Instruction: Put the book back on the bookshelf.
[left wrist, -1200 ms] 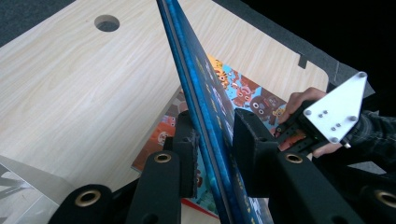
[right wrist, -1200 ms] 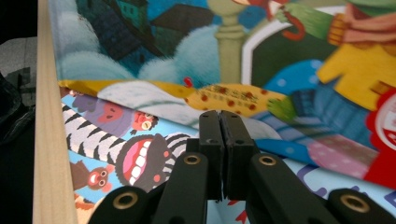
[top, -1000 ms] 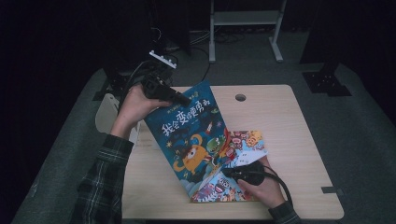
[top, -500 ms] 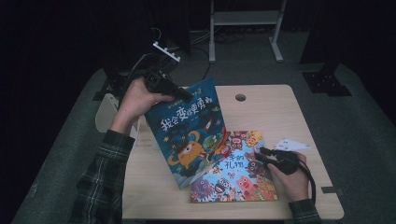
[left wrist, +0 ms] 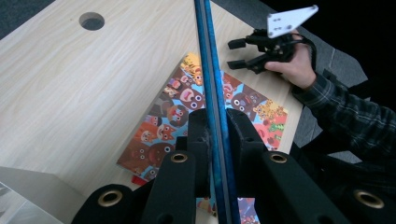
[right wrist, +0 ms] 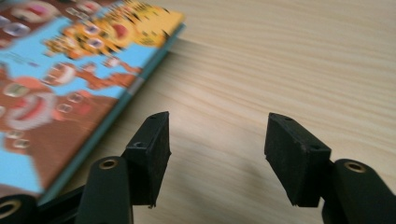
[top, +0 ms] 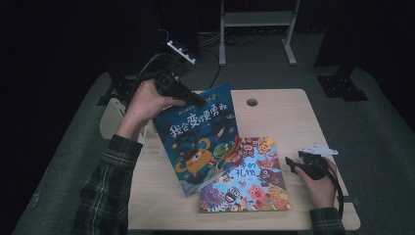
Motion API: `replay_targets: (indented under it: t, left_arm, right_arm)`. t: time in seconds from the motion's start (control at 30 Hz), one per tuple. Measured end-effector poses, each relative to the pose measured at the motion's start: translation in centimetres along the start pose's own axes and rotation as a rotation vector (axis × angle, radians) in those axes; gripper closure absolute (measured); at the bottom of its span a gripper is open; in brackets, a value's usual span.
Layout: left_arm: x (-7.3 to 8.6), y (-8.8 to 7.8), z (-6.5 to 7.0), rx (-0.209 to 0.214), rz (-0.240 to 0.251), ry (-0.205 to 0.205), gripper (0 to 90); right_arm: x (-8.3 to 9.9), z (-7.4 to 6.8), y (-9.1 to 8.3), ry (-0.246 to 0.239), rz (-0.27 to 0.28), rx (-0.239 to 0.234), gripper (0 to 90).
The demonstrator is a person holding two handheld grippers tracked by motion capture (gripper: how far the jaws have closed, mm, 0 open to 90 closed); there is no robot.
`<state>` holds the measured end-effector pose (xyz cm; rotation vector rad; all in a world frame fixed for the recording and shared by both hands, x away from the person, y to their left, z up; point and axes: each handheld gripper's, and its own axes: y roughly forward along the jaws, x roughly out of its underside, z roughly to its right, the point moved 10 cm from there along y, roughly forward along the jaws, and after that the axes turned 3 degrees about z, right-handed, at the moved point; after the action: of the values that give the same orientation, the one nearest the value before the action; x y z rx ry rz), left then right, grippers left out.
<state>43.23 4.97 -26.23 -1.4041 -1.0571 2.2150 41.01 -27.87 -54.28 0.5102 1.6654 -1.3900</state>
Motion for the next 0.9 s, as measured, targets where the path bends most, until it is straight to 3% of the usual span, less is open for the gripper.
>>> replay_targets:
  t: [0.17, 0.33, 0.47, 0.9]
  left_arm:
    - [-0.1, -0.6, 1.3, 0.018, -0.006, 0.022, 82.9]
    - [-0.1, -1.0, 1.7, -0.034, -0.021, 0.053, 83.0]
    - [0.1, -1.3, 1.6, -0.055, -0.028, 0.053, 82.9]
    - [1.1, -3.8, 1.4, -0.087, 0.003, 0.035, 82.8]
  right_arm:
    - [0.5, 0.5, 0.4, 0.0, -0.037, 0.025, 37.4]
    - [0.6, 0.7, 0.5, 0.03, -0.047, 0.029, 34.8]
    - [0.7, 1.0, 0.6, 0.065, -0.055, 0.028, 30.8]
    - [0.7, 1.1, 0.6, 0.072, -0.062, 0.042, 27.0]
